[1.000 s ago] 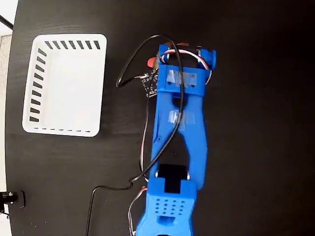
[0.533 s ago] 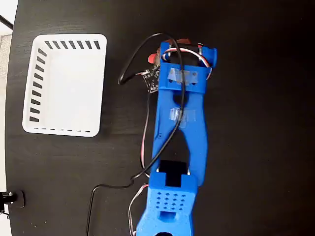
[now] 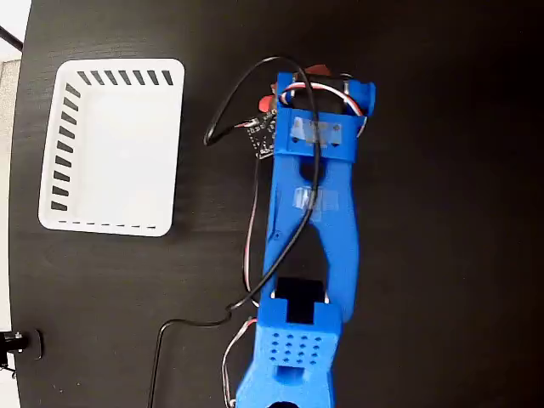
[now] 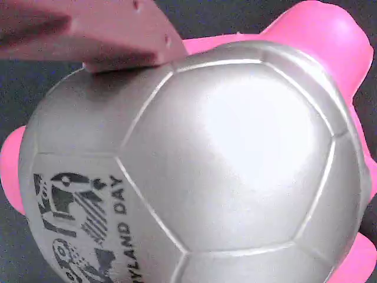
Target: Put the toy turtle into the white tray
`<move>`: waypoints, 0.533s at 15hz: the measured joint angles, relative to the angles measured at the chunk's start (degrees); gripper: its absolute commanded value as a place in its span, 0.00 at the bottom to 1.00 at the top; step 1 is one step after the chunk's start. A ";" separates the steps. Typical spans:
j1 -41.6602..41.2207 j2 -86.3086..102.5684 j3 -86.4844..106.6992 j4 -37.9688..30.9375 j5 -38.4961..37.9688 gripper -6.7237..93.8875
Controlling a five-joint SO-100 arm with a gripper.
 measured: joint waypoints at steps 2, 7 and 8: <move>0.26 4.31 2.55 1.41 0.79 0.07; -4.66 24.52 11.69 5.54 3.87 0.07; -7.12 28.12 13.36 5.54 5.10 0.07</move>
